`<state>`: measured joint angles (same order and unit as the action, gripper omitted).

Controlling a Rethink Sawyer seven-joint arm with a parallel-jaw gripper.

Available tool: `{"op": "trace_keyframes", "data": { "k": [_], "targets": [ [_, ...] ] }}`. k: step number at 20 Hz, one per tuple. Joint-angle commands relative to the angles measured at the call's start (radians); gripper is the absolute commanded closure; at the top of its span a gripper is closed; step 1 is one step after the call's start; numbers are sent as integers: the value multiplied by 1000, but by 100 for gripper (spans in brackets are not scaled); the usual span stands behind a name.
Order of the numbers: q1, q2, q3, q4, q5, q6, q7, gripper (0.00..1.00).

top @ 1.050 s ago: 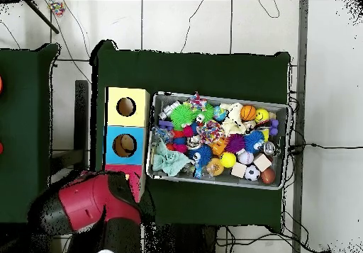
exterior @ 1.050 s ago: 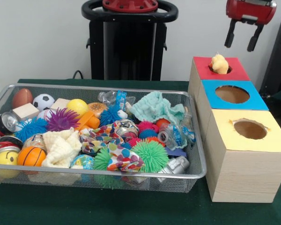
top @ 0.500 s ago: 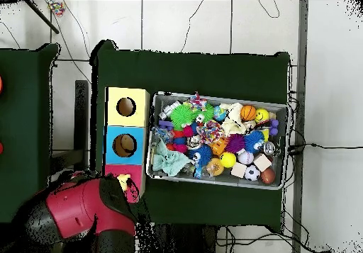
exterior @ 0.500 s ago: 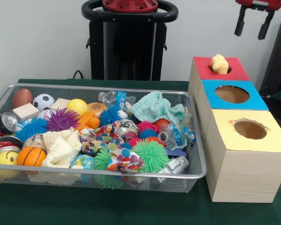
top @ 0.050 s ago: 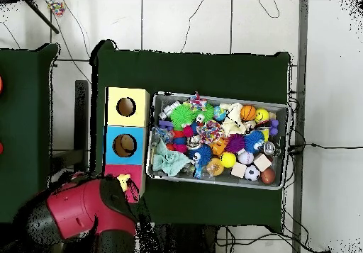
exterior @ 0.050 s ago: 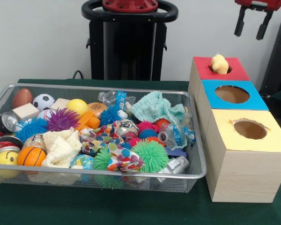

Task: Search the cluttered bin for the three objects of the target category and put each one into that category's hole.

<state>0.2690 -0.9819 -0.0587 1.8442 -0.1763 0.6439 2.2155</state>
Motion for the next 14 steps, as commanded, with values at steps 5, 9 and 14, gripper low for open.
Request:
{"op": "trace_keyframes", "data": {
  "k": [5,9,14],
  "targets": [
    [-49,25,60,103,18,-26,43,100],
    [-58,28,66,110,16,-40,38,100],
    [-92,18,88,131,22,-58,8,100]
  ]
}}
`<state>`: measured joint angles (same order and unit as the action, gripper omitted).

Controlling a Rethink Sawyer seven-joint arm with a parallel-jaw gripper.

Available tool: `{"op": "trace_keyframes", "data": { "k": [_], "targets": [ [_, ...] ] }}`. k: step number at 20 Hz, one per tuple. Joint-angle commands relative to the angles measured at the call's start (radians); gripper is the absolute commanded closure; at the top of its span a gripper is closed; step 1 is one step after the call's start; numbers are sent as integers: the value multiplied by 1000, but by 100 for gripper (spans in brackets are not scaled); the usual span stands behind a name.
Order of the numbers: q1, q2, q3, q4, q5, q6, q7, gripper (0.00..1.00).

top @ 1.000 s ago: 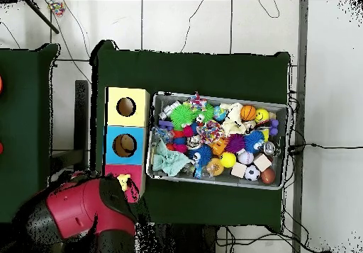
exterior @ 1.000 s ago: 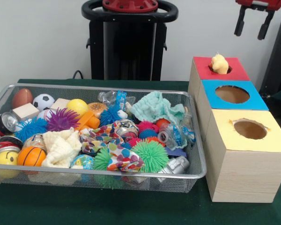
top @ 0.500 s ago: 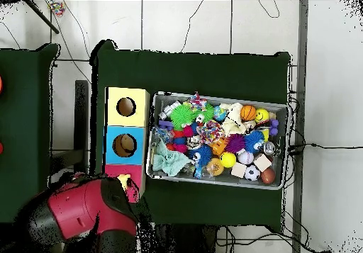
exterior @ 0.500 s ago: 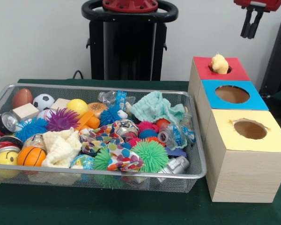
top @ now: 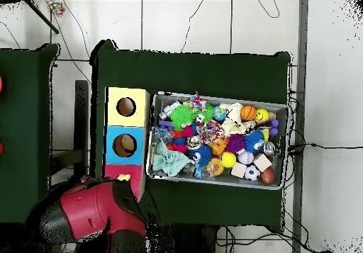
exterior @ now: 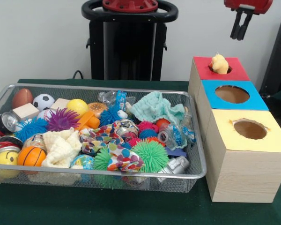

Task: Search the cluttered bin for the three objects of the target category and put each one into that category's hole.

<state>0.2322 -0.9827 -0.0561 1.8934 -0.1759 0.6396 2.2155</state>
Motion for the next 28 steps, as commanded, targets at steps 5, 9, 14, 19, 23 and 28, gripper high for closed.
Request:
{"op": "trace_keyframes", "data": {
  "k": [5,9,14,19,23,28],
  "targets": [
    [-80,29,82,87,-13,-56,-8,100],
    [-52,46,30,52,-62,-32,34,100],
    [-52,42,26,51,-56,-3,36,100],
    [-26,58,-9,24,-88,14,64,100],
    [-44,52,7,34,-75,16,46,100],
    [-60,60,13,46,-78,-14,37,100]
  ]
}}
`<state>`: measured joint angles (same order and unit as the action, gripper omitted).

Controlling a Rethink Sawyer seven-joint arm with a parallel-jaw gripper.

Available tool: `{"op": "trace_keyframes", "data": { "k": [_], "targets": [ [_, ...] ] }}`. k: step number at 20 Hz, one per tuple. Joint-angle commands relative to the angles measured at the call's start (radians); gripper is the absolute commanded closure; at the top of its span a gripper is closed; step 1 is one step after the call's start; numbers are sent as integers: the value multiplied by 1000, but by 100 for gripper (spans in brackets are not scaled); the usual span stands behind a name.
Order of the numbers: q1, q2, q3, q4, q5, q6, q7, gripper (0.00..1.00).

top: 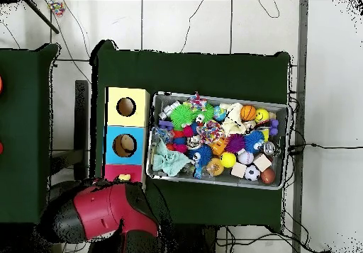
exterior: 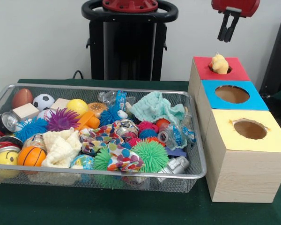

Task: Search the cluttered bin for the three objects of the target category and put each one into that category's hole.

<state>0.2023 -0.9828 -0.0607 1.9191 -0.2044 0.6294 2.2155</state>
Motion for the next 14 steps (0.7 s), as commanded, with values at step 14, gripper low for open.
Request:
{"op": "trace_keyframes", "data": {
  "k": [14],
  "targets": [
    [-20,119,-19,24,-86,-75,70,100]
  ]
}}
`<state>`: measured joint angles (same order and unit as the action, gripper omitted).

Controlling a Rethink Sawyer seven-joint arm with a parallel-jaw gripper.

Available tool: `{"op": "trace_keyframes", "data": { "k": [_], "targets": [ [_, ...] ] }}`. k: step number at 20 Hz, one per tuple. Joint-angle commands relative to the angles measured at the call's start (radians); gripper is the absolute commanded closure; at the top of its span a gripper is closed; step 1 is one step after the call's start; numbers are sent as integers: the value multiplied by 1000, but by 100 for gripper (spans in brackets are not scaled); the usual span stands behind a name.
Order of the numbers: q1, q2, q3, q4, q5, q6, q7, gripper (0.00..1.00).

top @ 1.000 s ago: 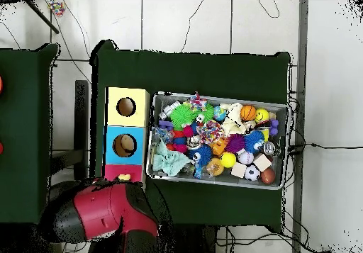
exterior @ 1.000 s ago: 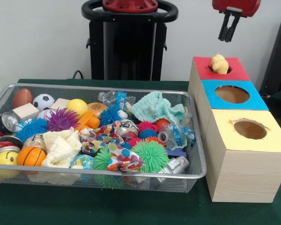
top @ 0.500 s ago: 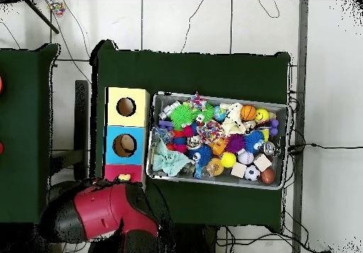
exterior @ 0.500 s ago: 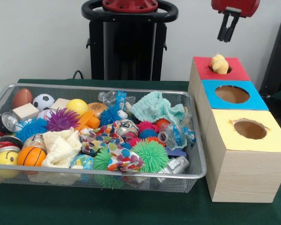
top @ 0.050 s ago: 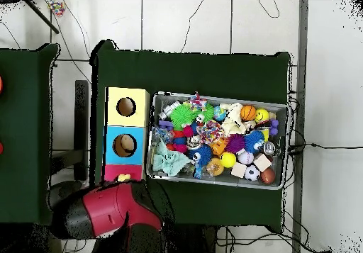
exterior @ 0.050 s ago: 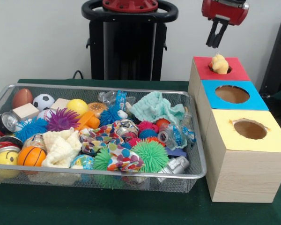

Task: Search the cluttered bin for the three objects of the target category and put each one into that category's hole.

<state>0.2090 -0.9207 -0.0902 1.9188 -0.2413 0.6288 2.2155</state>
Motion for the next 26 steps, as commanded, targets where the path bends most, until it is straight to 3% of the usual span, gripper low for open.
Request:
{"op": "trace_keyframes", "data": {
  "k": [1,9,18,26],
  "targets": [
    [-30,61,11,29,-51,-83,68,100],
    [14,104,-68,8,-110,-96,118,100],
    [69,121,-108,-10,-84,-69,156,100],
    [183,167,-214,-91,-83,4,214,100]
  ]
}}
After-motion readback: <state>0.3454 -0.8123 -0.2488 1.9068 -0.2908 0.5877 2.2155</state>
